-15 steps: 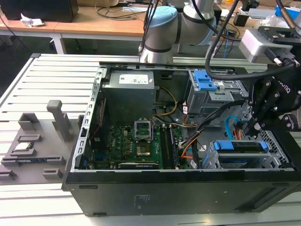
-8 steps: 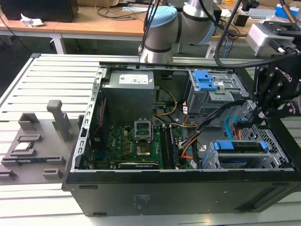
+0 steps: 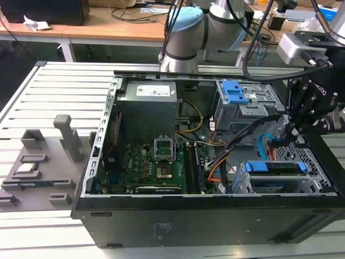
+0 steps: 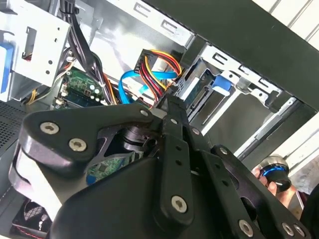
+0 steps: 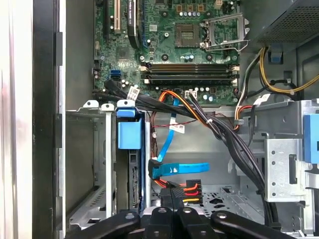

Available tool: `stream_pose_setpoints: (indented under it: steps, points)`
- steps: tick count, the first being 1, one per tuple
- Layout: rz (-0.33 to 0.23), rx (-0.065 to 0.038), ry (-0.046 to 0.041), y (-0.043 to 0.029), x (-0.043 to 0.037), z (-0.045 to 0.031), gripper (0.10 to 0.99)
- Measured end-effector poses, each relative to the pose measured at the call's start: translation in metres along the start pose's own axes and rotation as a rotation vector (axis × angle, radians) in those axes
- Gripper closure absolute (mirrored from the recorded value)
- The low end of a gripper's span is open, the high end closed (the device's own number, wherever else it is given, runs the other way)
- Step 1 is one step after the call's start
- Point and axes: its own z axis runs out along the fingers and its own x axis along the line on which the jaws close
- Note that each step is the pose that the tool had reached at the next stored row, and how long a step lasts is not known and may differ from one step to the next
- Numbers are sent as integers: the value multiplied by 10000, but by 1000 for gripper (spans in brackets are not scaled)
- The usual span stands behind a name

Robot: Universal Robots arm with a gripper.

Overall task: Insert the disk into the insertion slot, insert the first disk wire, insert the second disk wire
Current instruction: 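Insert the first disk wire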

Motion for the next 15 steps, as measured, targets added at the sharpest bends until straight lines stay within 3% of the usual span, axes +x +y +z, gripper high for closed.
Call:
stream_pose_setpoints:
  steps: [1,2,5,7,12,15]
  points:
    - [0,0,5,0,0,0,918]
    - [0,0,9,0,0,-1,918]
    - [0,1,22,0,-1,0,725]
    - [1,2,40,0,-37,25,725]
    - [8,7,204,-3,-46,102,725]
    - [9,8,234,-3,-46,123,725]
